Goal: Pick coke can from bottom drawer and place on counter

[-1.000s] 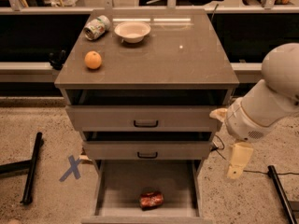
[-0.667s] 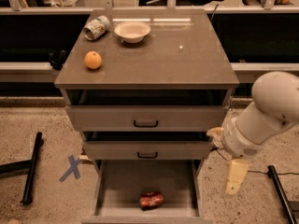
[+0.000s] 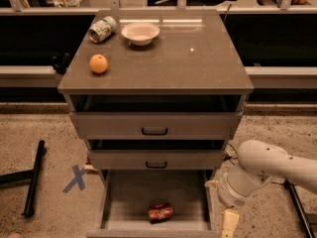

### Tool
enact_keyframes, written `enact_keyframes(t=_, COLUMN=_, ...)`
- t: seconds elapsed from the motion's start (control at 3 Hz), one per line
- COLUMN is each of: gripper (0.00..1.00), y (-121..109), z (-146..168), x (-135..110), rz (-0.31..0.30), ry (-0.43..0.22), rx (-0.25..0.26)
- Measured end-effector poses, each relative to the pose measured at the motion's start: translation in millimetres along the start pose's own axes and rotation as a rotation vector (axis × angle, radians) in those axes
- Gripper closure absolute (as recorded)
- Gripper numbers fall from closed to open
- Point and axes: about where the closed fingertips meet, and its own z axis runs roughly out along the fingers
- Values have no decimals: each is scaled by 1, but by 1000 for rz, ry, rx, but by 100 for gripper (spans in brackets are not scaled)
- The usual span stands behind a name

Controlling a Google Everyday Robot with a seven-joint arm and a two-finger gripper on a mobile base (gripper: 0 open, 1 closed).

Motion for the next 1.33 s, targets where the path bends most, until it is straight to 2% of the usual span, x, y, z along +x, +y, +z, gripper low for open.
enact_keyframes(t=0.33, gripper=0, y=0, z=0, x=0, rz=0, ry=0, rx=0)
enact_keyframes(t=0.67, gripper=0, y=-14, z=20, x=11, rz=2, ry=0, rx=1)
enact_keyframes(t=1.0, gripper=0, y=-52, z=67, x=38, rz=0, ry=-10, rx=18)
enact_keyframes(t=1.33, gripper=0, y=-90, z=133, x=63, rz=44, ry=-9, rx=20)
